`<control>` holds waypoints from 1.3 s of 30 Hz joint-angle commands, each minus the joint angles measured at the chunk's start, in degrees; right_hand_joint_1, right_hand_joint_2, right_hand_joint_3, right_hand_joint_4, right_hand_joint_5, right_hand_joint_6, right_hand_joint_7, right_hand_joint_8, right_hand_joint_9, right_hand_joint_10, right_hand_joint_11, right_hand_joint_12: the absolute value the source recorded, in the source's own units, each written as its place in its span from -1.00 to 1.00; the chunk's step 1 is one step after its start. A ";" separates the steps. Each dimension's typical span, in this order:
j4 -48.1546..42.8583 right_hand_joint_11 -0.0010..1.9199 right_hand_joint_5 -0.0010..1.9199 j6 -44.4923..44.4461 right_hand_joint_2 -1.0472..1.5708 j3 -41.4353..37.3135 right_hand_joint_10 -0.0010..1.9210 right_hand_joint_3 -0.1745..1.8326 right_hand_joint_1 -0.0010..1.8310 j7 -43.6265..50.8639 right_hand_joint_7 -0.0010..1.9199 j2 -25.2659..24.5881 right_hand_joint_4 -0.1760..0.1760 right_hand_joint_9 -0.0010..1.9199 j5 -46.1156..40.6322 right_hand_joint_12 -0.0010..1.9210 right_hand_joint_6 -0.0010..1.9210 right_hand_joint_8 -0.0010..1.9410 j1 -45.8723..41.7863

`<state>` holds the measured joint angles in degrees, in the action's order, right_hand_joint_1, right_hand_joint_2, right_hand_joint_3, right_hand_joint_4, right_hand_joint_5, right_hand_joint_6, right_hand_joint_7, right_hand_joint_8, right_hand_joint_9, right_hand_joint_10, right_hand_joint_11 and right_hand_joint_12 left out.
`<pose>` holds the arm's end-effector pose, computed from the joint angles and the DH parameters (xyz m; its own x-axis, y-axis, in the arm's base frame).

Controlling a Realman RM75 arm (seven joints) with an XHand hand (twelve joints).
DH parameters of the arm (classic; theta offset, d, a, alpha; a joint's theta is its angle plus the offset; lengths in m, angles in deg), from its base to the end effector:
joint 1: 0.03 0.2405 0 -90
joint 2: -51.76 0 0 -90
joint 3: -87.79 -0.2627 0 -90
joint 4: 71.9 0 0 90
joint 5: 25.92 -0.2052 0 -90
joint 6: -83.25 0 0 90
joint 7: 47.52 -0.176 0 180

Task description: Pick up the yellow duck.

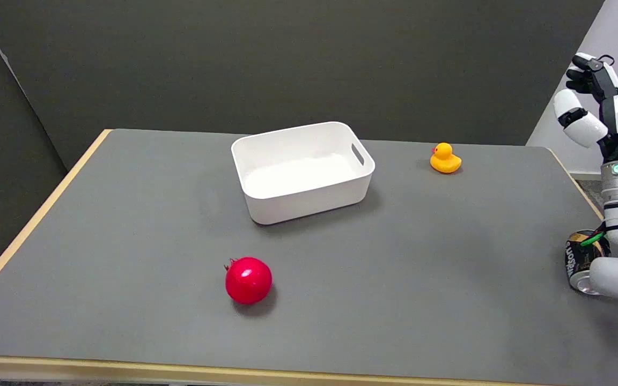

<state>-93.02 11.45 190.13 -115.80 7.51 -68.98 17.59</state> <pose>-0.1922 -0.2995 0.6178 0.5449 0.6587 0.5189 -0.6233 -0.0958 0.7761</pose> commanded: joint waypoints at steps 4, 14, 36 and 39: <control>3.85 -0.85 -0.75 4.74 0.35 0.25 -0.14 0.16 -0.61 -0.18 -0.56 0.59 0.41 -0.61 9.35 0.25 -0.47 -0.50 2.72; -1.01 -0.91 -0.76 11.81 0.35 0.06 -0.20 0.06 -0.57 1.66 -0.62 0.28 0.34 -0.69 18.82 0.23 -0.53 -0.60 -0.61; -14.63 -1.00 -0.88 40.14 0.24 2.90 -0.36 0.13 -0.62 17.14 -0.87 -2.37 0.05 -0.96 22.19 -0.03 -0.56 -0.67 3.85; -12.60 -1.00 -0.88 41.92 0.24 3.89 -0.35 0.13 -0.62 17.40 -0.86 -3.44 0.05 -0.94 22.19 -0.02 -0.57 -0.67 5.59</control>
<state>-103.27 38.15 190.68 -105.45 7.30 -49.36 17.39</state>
